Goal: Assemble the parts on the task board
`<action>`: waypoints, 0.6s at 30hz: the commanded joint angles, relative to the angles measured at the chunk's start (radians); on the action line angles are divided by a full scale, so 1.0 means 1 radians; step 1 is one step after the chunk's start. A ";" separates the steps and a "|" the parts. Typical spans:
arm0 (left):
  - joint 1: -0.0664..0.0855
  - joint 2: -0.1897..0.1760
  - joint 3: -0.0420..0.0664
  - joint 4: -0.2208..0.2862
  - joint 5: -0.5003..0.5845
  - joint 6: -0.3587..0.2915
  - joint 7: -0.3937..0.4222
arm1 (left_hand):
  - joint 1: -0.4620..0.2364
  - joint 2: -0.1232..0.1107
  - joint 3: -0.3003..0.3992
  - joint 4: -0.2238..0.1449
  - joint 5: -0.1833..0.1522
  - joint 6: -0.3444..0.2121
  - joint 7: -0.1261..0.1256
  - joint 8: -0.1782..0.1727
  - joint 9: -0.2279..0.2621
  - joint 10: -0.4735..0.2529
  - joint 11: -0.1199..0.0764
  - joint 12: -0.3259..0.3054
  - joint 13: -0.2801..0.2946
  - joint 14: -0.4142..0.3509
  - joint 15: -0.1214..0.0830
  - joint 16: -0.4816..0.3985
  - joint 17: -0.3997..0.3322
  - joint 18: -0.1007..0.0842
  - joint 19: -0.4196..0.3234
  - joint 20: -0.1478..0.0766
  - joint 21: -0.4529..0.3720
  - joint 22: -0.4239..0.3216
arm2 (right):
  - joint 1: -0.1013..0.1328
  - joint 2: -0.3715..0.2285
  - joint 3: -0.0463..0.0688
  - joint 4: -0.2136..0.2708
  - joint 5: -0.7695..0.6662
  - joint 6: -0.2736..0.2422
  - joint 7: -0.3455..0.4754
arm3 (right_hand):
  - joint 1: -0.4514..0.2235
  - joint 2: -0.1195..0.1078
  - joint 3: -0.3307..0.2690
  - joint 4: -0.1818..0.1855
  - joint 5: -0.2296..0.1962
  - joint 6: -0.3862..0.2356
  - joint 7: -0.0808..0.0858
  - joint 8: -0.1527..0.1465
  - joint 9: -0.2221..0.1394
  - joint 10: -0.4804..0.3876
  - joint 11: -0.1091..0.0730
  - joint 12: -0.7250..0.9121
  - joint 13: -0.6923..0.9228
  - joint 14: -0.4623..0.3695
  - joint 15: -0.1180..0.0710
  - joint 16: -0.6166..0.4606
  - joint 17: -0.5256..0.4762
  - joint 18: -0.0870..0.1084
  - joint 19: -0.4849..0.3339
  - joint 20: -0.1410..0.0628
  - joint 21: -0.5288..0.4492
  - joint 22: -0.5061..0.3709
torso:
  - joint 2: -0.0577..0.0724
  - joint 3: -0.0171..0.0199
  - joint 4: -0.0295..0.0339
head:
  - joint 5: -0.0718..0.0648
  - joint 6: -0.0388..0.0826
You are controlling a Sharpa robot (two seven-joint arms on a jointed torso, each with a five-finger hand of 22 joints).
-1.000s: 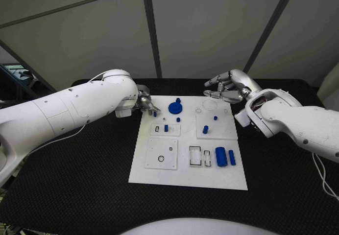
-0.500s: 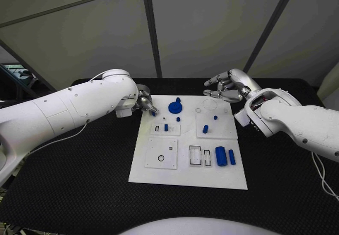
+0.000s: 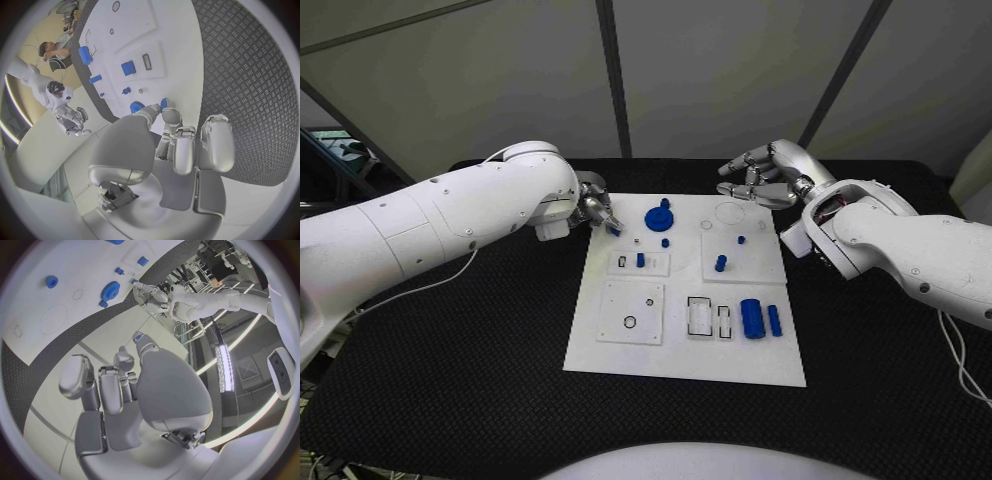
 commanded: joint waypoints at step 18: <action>-0.020 -0.146 0.000 0.215 0.110 -0.139 -0.004 | 0.014 -0.003 0.053 -0.018 0.007 0.001 -0.010 0.024 0.013 0.018 -0.006 0.001 0.004 0.102 -0.004 -0.002 0.248 -0.008 0.004 0.000 -0.002 0.032 | 0.001 0.003 0.000 -0.013 -0.003 0.011 0.003 | -0.010 0.001 -0.001 0.006 0.008 -0.007 0.002 0.005 -0.001 0.005 -0.001 0.000 -0.001 0.058 -0.007 -0.004 0.066 0.010 -0.001 -0.004 -0.006 -0.001 | -0.003 0.0005 0.0035 | 0.012 -0.006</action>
